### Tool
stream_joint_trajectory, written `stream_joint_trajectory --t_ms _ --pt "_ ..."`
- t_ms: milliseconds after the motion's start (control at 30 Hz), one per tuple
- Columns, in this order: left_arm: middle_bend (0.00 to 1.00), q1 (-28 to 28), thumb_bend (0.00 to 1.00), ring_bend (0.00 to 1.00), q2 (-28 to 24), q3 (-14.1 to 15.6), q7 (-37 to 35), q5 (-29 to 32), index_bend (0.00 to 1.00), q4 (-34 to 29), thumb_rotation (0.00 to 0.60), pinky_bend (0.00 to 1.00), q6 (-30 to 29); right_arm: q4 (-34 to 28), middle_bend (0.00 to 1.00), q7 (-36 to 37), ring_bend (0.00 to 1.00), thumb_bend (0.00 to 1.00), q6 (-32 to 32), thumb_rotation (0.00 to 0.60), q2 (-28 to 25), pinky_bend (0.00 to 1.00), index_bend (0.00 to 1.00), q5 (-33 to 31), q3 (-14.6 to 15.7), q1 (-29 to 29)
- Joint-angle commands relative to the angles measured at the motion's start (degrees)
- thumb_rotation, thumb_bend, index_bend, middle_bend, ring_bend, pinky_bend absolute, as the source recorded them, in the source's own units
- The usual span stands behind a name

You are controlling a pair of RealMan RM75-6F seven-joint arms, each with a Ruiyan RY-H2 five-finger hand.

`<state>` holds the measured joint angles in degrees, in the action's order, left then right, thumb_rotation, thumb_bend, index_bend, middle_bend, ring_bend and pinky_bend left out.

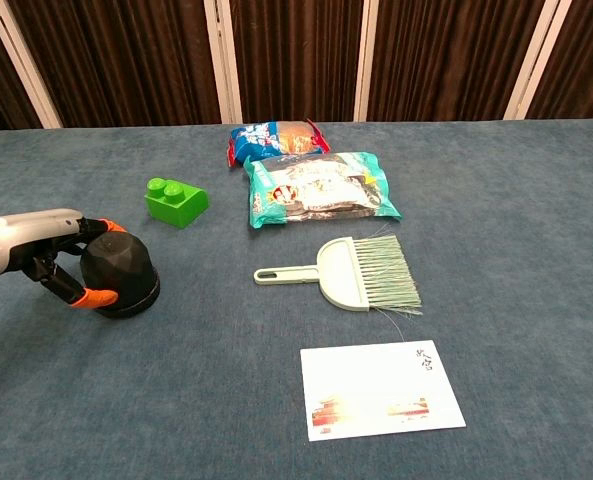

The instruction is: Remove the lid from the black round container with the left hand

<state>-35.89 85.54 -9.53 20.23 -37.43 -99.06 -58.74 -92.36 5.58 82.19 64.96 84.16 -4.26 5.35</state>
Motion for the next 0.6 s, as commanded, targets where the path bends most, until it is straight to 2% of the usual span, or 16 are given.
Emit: stream_joint_trajectory --t_ms 33,333,600 --pt "0.0 0.3 0.53 0.0 -0.7 0.0 -0.8 -1.1 0.15 -0.7 0.6 0.0 0.2 -0.1 0.05 0.0 0.11 0.22 0.0 0.6 0.0 0.04 0.1 0.0 0.0 0.0" --pt "0.02 0.4 0.53 0.0 -1.7 0.7 -0.9 -2.1 0.14 -1.5 0.6 0.0 0.0 -0.8 0.05 -0.2 0.11 0.22 -0.5 0.6 -0.2 0.04 0.1 -0.1 0.0 0.3" --pt "0.14 0.5 0.53 0.0 -1.2 0.8 -0.1 -2.3 0.15 -1.6 0.6 0.0 -2.2 -0.2 0.05 0.6 0.11 0.22 -0.5 0.6 -0.4 0.04 0.1 0.0 0.2 0.1"
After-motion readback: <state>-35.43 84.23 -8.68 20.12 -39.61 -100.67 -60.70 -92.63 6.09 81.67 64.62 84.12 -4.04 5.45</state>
